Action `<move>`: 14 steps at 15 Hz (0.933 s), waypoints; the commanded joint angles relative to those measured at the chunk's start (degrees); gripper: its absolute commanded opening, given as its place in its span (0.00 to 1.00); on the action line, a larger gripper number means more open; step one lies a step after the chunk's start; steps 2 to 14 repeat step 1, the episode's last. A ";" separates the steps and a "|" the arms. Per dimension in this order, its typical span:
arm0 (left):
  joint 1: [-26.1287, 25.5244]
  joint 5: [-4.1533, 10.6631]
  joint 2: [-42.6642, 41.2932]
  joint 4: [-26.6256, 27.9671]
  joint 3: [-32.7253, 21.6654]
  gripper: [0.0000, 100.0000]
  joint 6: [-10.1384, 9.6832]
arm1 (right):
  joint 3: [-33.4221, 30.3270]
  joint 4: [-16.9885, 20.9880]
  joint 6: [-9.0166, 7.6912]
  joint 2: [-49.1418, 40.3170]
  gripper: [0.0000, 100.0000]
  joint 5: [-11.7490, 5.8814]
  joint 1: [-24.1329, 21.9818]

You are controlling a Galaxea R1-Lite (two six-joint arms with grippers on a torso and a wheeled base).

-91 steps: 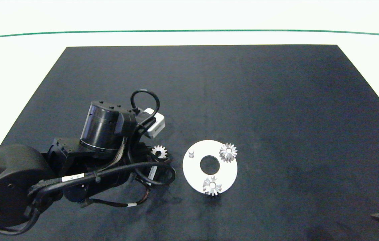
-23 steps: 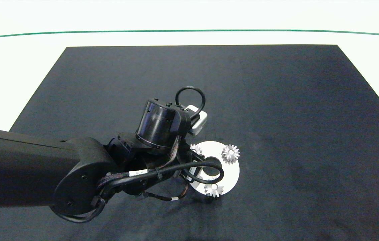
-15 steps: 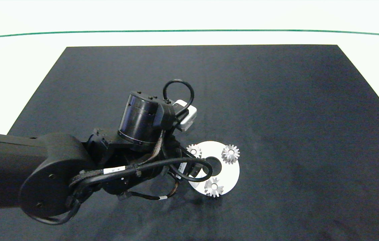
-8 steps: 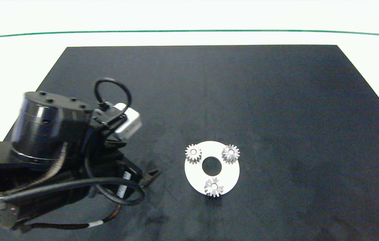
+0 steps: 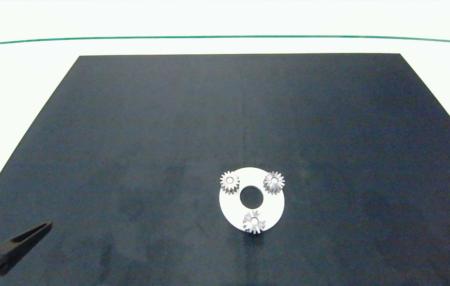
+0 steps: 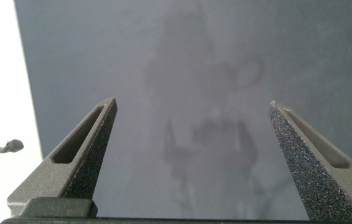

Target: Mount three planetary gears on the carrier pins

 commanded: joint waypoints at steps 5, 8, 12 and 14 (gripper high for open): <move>8.33 -0.14 -21.97 6.78 3.65 1.00 0.06 | 0.60 5.08 -0.03 -12.41 1.00 -0.79 -10.05; 8.33 -0.14 -21.97 6.78 3.65 1.00 0.06 | 0.60 5.08 -0.03 -12.41 1.00 -0.79 -10.05; 8.33 -0.14 -21.97 6.78 3.65 1.00 0.06 | 0.60 5.08 -0.03 -12.41 1.00 -0.79 -10.05; 8.33 -0.14 -21.97 6.78 3.65 1.00 0.06 | 0.60 5.08 -0.03 -12.41 1.00 -0.79 -10.05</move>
